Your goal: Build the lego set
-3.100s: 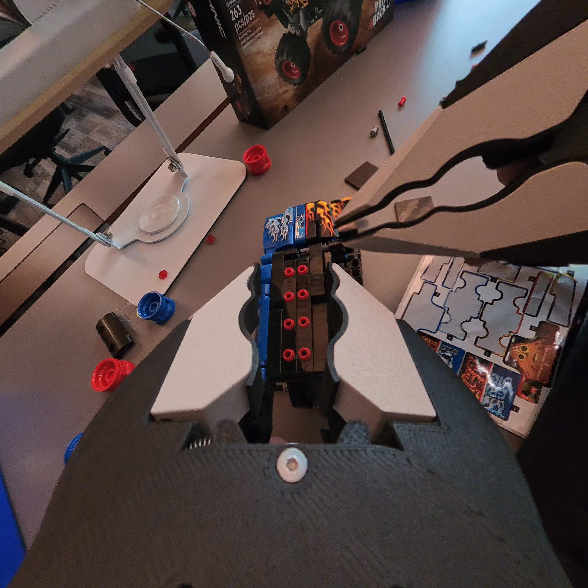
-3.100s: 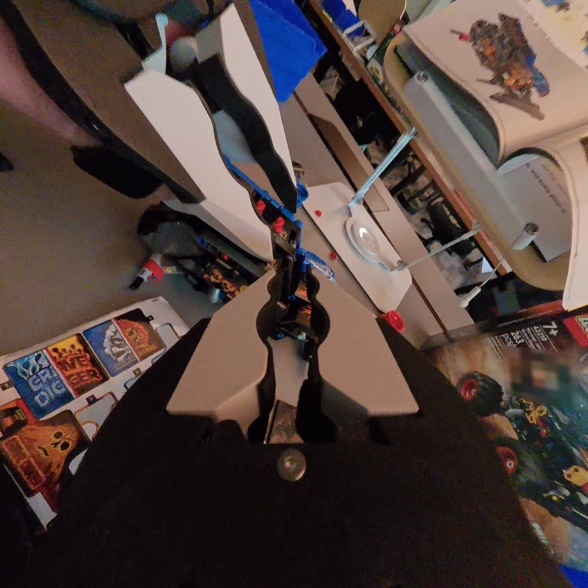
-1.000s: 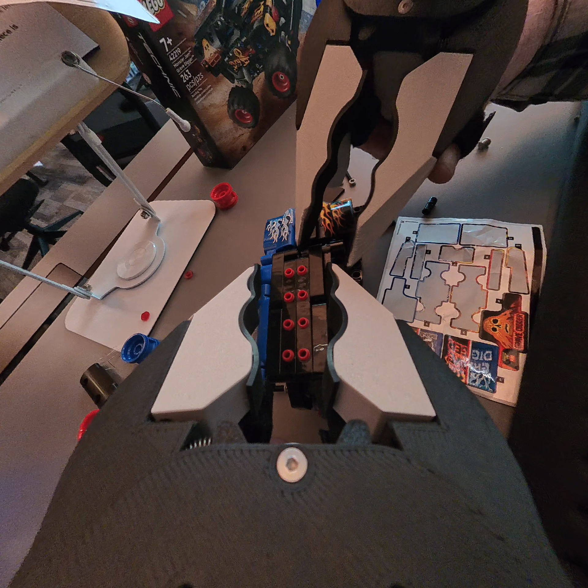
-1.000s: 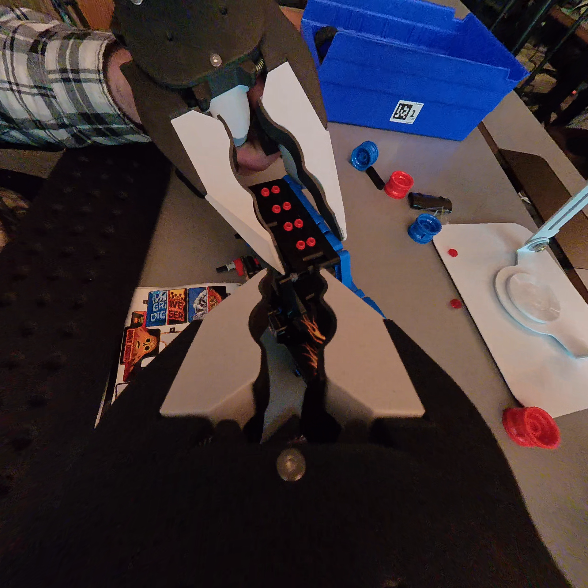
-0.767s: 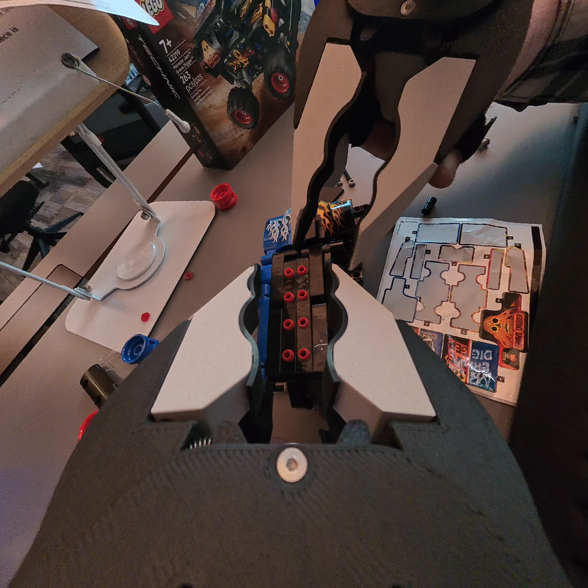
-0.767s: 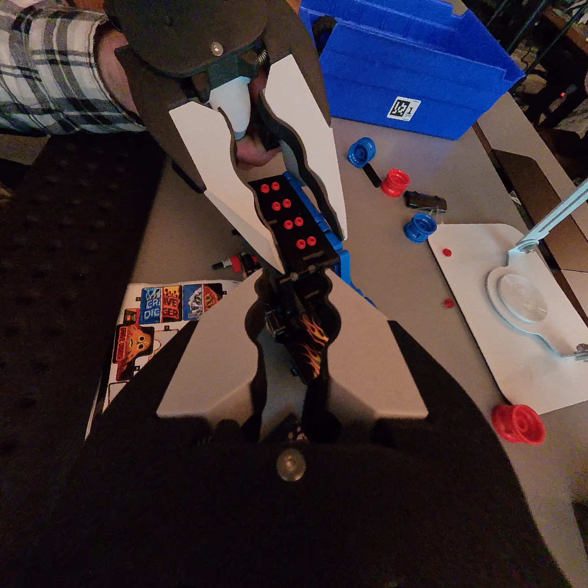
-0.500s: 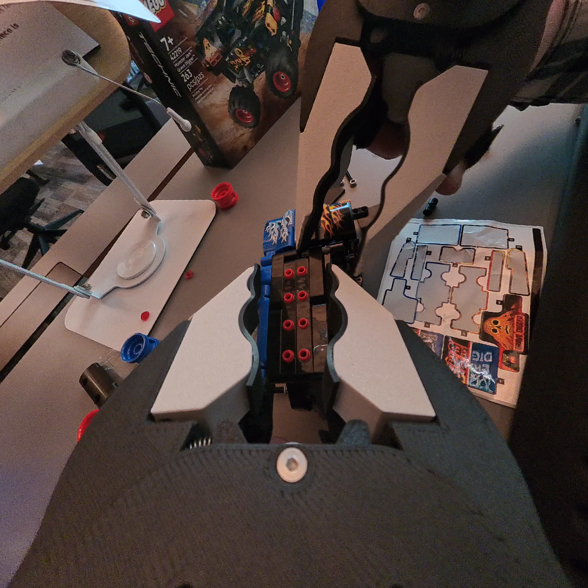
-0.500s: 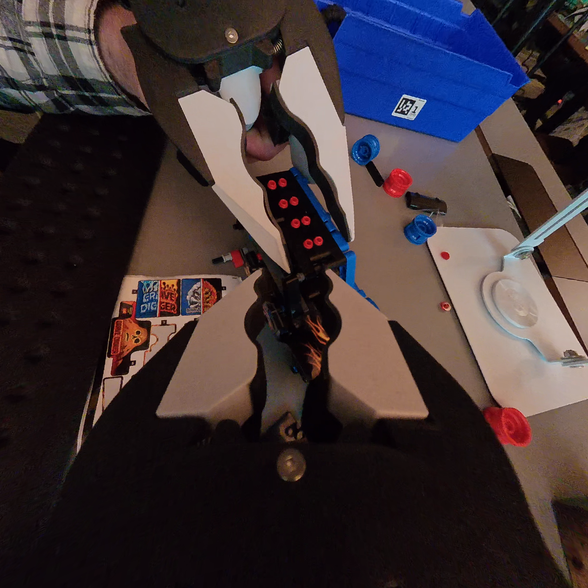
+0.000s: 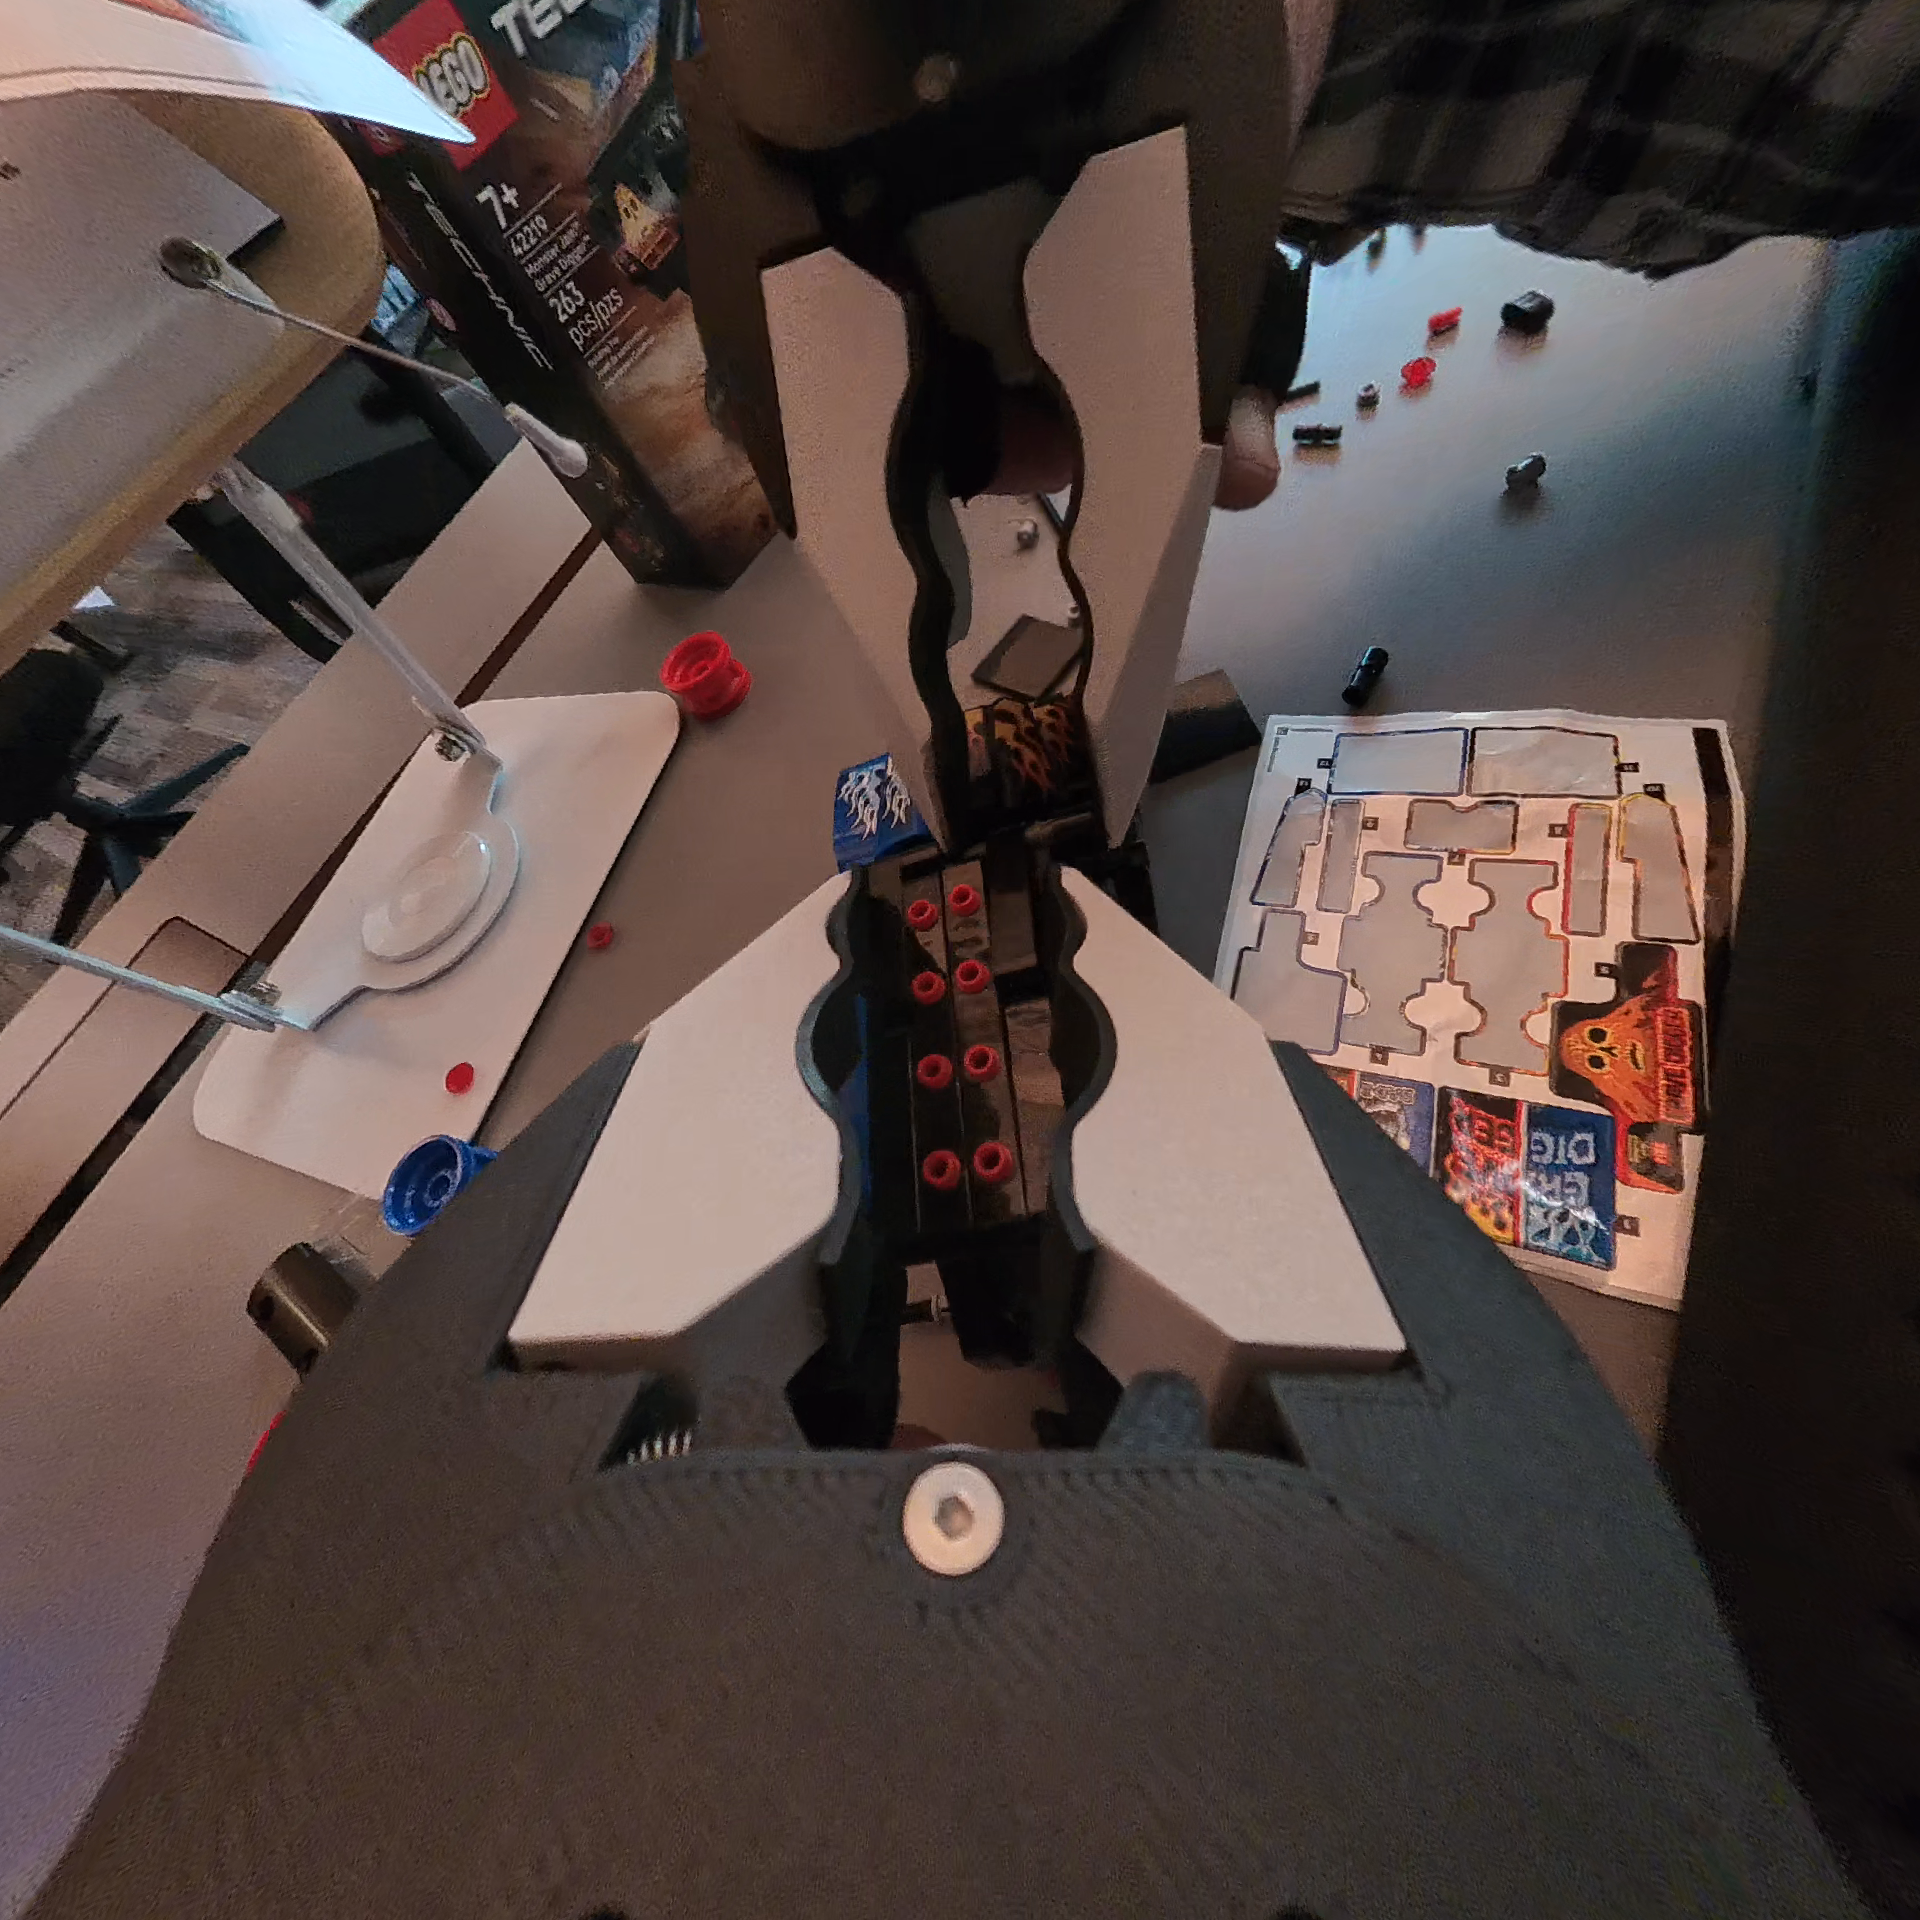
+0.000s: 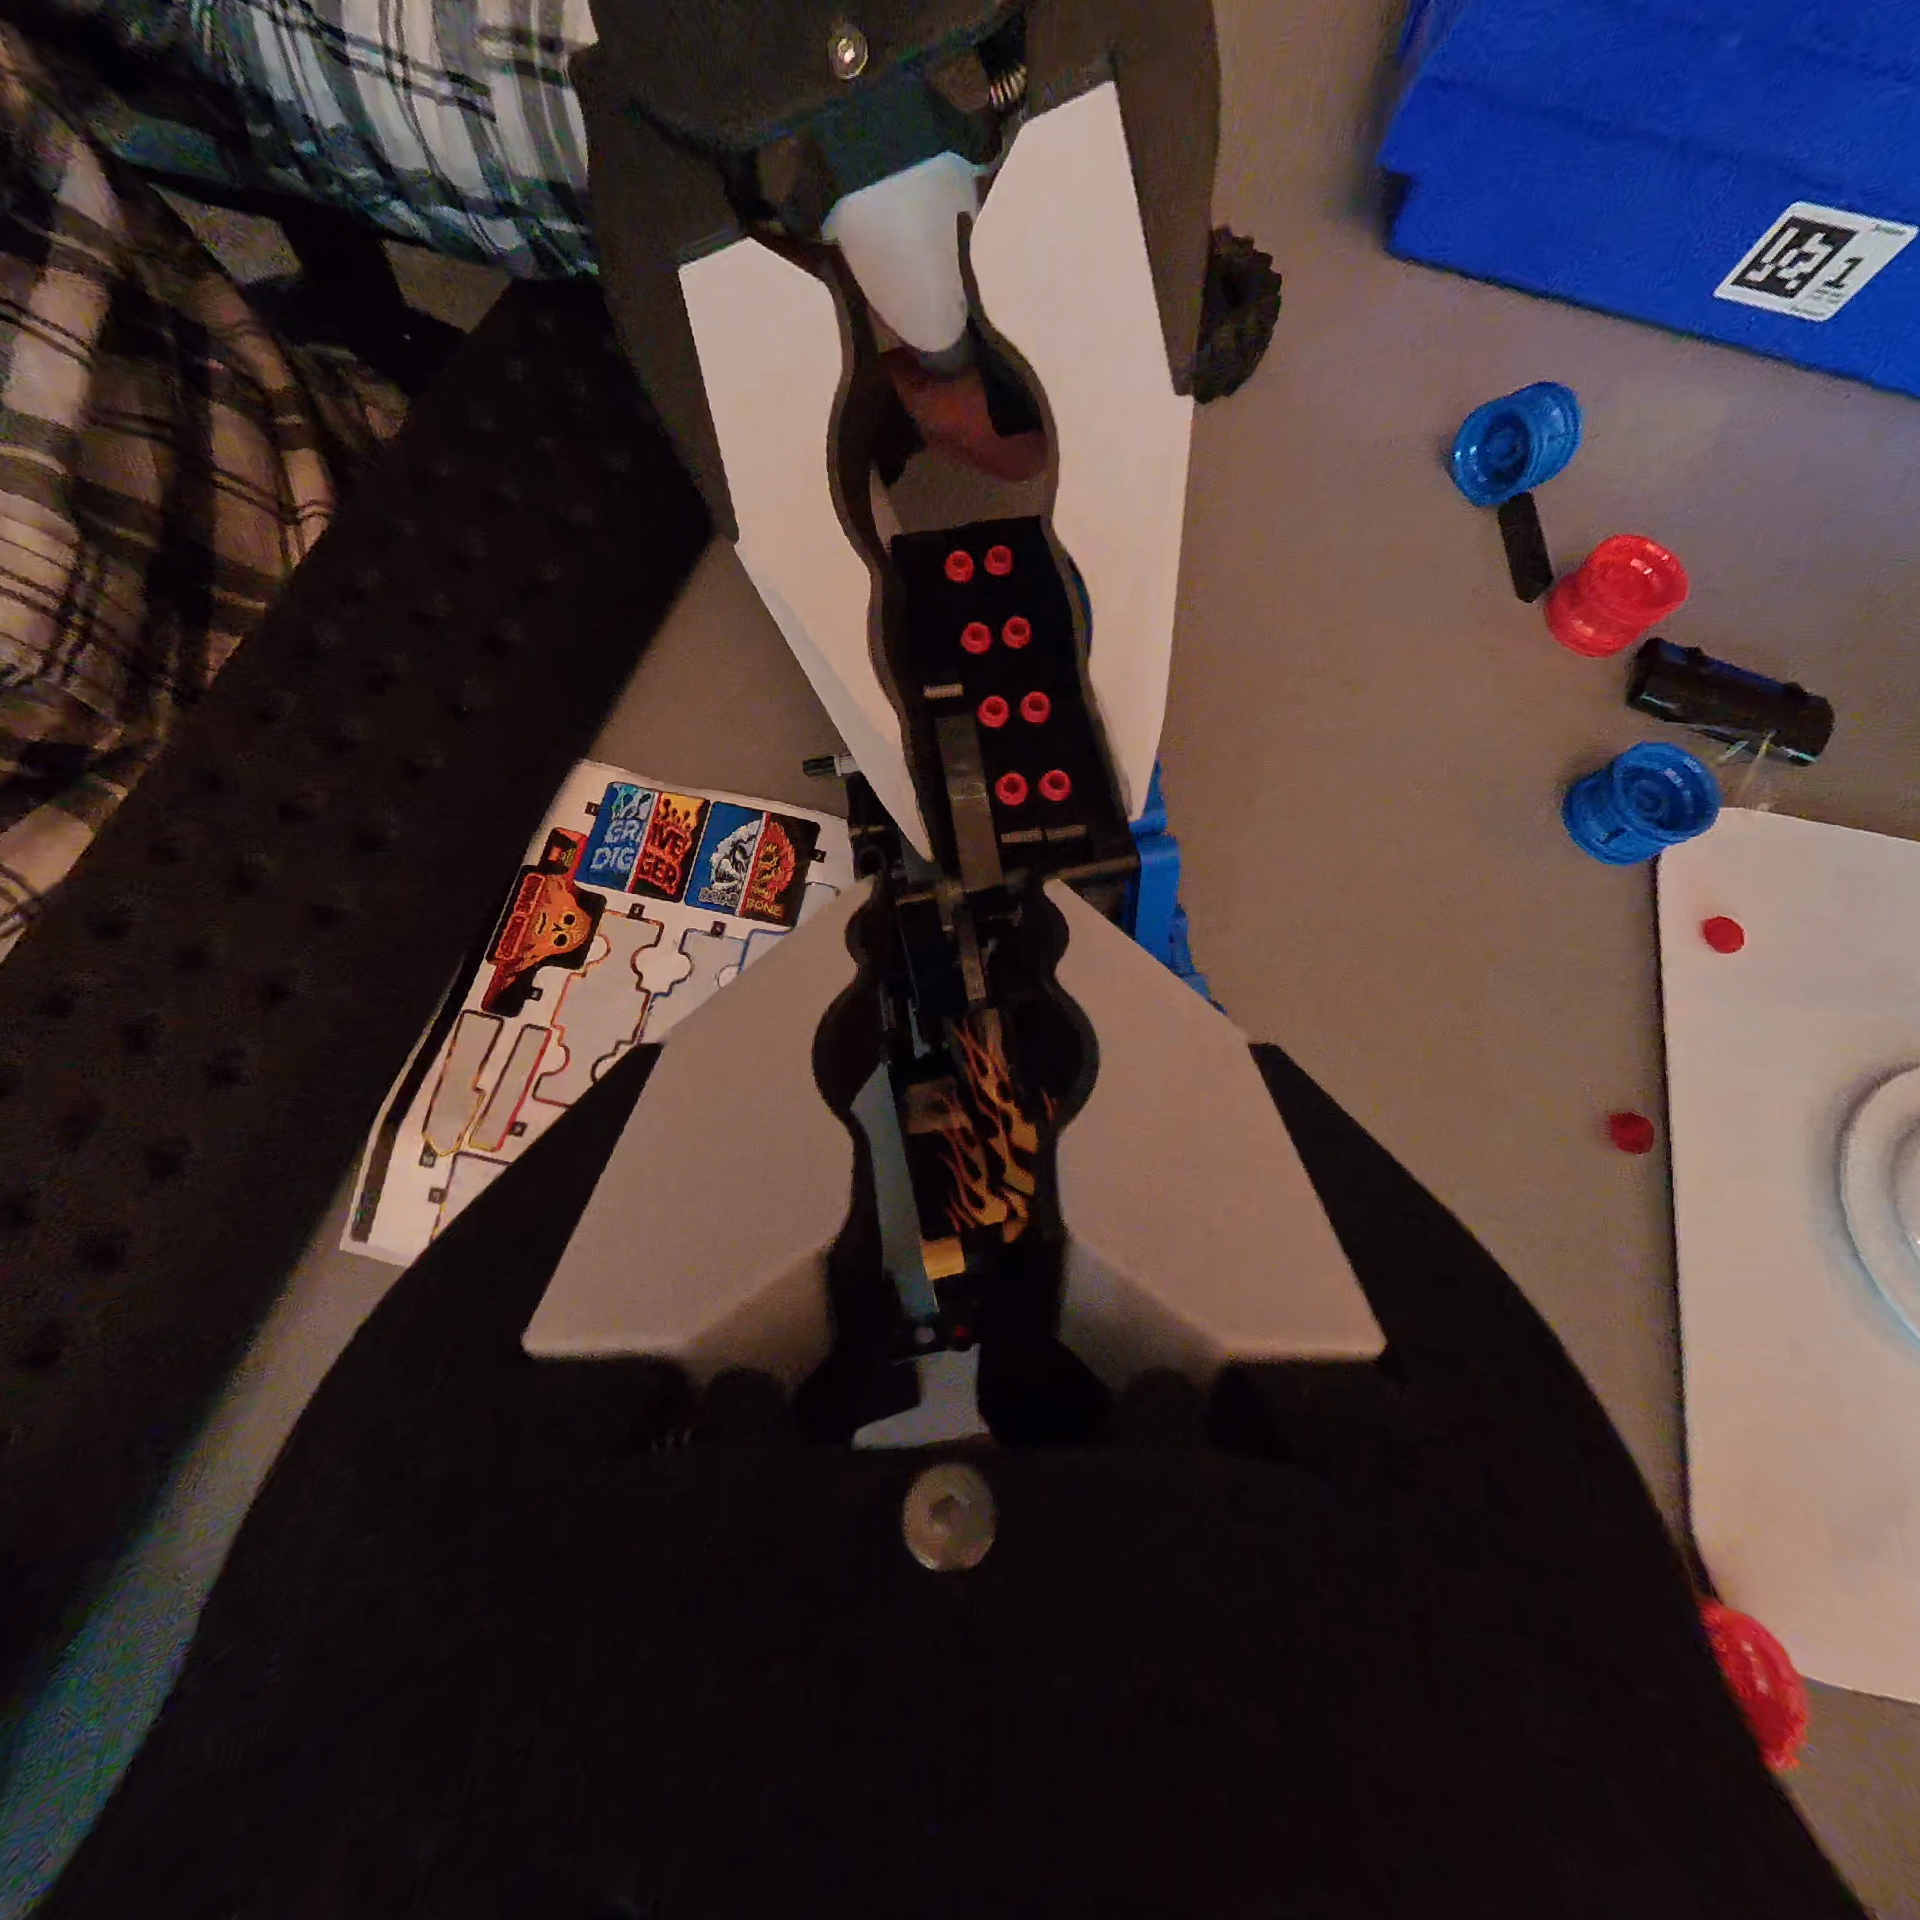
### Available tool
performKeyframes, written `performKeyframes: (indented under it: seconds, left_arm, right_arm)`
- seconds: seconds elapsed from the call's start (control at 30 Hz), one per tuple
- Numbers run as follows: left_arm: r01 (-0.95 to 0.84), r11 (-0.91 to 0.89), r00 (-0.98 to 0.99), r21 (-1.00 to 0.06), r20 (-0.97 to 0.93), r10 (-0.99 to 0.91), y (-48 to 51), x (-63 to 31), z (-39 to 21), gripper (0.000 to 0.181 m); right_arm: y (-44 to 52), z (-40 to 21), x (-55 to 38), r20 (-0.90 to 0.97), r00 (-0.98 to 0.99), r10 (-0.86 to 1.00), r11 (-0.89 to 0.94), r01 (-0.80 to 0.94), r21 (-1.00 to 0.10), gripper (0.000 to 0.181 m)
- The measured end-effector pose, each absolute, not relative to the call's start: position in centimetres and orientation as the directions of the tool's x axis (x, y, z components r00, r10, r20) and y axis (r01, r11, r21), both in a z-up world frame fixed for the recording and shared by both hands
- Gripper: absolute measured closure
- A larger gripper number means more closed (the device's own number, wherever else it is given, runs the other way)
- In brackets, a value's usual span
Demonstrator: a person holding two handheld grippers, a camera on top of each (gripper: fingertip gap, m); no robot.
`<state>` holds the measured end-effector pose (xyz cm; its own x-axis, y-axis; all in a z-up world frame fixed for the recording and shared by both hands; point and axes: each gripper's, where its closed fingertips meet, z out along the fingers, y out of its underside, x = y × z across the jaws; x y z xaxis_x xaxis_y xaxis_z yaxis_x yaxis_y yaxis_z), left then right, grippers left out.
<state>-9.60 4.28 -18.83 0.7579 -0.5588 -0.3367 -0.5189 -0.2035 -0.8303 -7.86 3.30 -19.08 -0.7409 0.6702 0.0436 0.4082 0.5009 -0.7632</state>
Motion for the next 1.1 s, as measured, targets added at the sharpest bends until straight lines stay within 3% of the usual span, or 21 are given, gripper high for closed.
performKeyframes:
  seconds: [0.33, 0.43, 1.0, 1.1]
  left_arm:
    - [-0.522, -0.185, 0.738, -0.833, -0.332, -0.587, 3.9, -9.3, -18.8, 0.149]
    - [-0.522, -0.178, 0.726, -0.834, -0.324, -0.606, 3.6, -9.1, -18.9, 0.147]
    - [-0.519, -0.155, 0.699, -0.84, -0.312, -0.644, 3.1, -8.4, -18.9, 0.144]
    - [-0.521, -0.149, 0.696, -0.84, -0.318, -0.644, 3.1, -8.5, -18.9, 0.145]
  right_arm:
    - [3.0, -18.8, -6.8, -0.095, -0.848, 0.521, 0.525, 0.406, -0.748, 0.159]
    - [3.0, -18.7, -6.7, -0.122, -0.867, 0.482, 0.517, 0.395, -0.759, 0.172]
    - [2.5, -18.5, -6.0, -0.176, -0.888, 0.425, 0.442, 0.373, -0.816, 0.18]
    - [2.5, -18.5, -6.1, -0.164, -0.879, 0.448, 0.424, 0.371, -0.826, 0.174]
